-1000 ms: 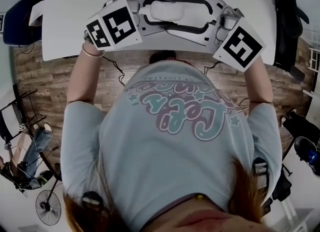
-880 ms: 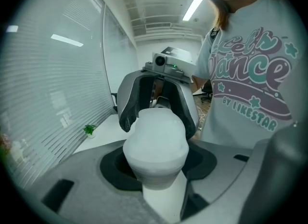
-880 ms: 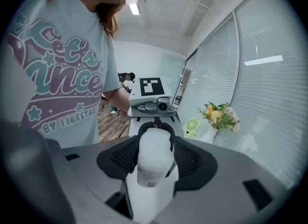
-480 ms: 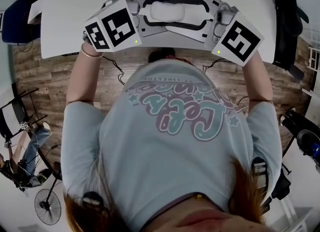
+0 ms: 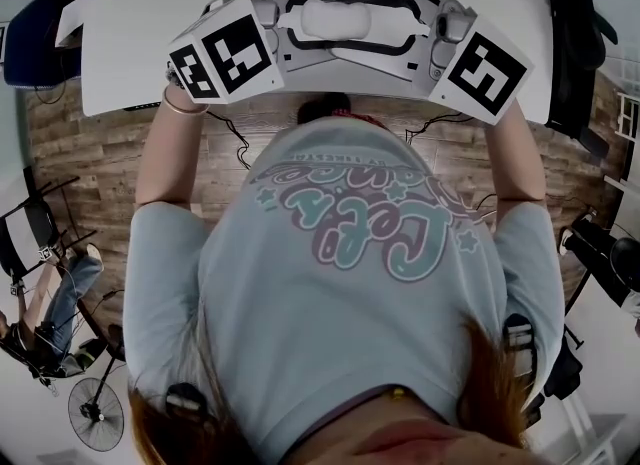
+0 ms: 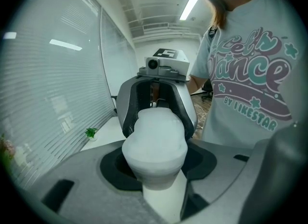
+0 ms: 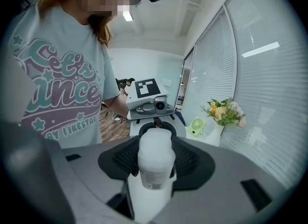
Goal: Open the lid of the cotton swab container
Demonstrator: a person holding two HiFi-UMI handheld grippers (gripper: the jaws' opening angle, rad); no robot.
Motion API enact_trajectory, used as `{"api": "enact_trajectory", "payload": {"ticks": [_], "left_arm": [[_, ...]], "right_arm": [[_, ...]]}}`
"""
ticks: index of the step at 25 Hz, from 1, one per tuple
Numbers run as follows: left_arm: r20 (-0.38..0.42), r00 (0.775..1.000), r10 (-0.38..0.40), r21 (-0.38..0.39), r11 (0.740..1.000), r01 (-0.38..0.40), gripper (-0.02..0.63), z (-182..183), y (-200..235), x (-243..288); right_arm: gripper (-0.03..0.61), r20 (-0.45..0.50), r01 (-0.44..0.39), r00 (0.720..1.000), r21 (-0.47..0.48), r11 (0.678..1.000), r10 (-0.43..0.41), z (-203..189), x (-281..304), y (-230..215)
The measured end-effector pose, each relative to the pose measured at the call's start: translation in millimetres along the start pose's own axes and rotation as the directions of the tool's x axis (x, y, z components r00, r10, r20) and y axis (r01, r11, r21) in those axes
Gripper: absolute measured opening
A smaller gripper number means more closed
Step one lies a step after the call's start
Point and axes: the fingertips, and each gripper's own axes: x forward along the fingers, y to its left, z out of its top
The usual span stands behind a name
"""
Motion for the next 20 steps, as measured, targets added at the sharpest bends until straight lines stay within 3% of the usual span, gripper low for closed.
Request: {"api": "enact_trajectory", "payload": {"ticks": [8,12,20], "left_arm": [[-0.001,1.0,0.002,-0.005,1.0,-0.002,0.199,-1.4,-1.4,1.7],[-0.023,1.0,0.015,0.025,1.0,-0.015,0.199,-3.4,-3.3,0.1],[-0.024,1.0,0.0,0.001,1.0,0.0,0.199,-3.7,-3.4,1.0]], "right_arm": [[0.212,0.018,-0.005,1.0,0.051,0.999,0.005,0.6,0.5,0.3],[0.21,0.065,-0.025,0.998,0.152,0.988,0.016,4.9,0.6,0.5],[0.213,0.052,-0.015,0.999,0.135,0.991,0.008,1.8,0.0,-0.4]]}}
